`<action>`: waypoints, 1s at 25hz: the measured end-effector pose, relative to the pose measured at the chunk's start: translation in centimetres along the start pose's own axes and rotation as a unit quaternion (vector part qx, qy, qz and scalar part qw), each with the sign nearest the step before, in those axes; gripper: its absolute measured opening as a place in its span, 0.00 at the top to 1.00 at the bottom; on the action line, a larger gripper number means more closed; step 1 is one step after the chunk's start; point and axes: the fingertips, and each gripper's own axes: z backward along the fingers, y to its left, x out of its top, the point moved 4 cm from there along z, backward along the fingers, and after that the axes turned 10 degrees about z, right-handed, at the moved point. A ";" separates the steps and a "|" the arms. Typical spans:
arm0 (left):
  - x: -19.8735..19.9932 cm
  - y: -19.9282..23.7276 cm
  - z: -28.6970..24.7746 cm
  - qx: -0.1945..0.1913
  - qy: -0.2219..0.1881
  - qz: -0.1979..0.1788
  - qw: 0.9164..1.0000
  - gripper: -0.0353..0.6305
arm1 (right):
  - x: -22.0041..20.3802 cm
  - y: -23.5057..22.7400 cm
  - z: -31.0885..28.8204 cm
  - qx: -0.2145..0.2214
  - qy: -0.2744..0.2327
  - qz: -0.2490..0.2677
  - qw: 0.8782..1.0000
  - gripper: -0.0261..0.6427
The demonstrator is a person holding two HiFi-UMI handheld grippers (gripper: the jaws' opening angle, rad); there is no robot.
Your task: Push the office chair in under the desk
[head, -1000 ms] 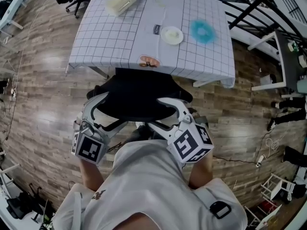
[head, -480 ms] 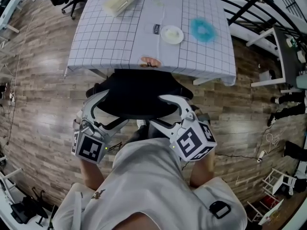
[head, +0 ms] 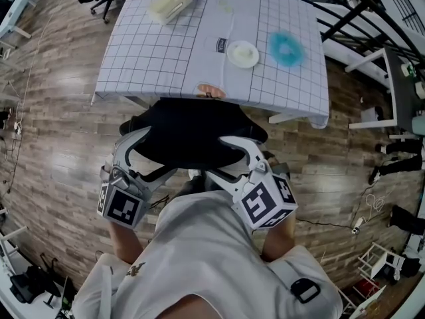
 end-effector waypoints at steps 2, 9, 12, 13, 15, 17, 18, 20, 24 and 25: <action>0.1 0.4 -0.2 0.001 0.000 0.001 1.000 0.32 | 0.0 -0.5 -0.1 0.001 -0.001 0.001 1.000 0.52; 0.2 1.4 -1.0 0.002 0.007 0.005 1.000 0.32 | -0.1 -1.8 -0.4 0.000 -0.005 0.005 1.000 0.52; 0.1 1.7 -1.2 0.002 0.010 0.006 1.000 0.32 | -0.2 -2.1 -0.6 0.001 -0.004 0.006 1.000 0.52; 0.1 1.8 -1.3 0.002 0.010 0.007 1.000 0.32 | -0.3 -2.2 -0.7 0.001 -0.003 0.006 1.000 0.52; 0.2 2.1 -1.5 0.002 0.009 0.007 1.000 0.32 | -0.3 -2.5 -0.7 0.000 -0.003 0.006 1.000 0.52; 0.3 2.5 -1.6 0.001 0.008 0.006 1.000 0.32 | -0.2 -2.9 -0.8 0.000 -0.004 0.004 1.000 0.52; 0.3 2.6 -1.5 0.000 0.007 0.006 1.000 0.32 | -0.1 -2.9 -0.9 0.000 -0.004 0.003 1.000 0.52; 0.1 2.8 -1.4 0.000 0.002 0.005 1.000 0.32 | -0.1 -2.9 -1.1 -0.003 -0.006 0.003 1.000 0.52; -0.2 3.6 -1.3 -0.006 -0.003 0.002 1.000 0.32 | 0.3 -3.2 -1.7 -0.012 -0.005 0.000 1.000 0.52; -0.3 3.8 -1.2 -0.008 -0.003 0.002 1.000 0.32 | 0.5 -3.2 -1.9 -0.013 -0.005 -0.001 1.000 0.52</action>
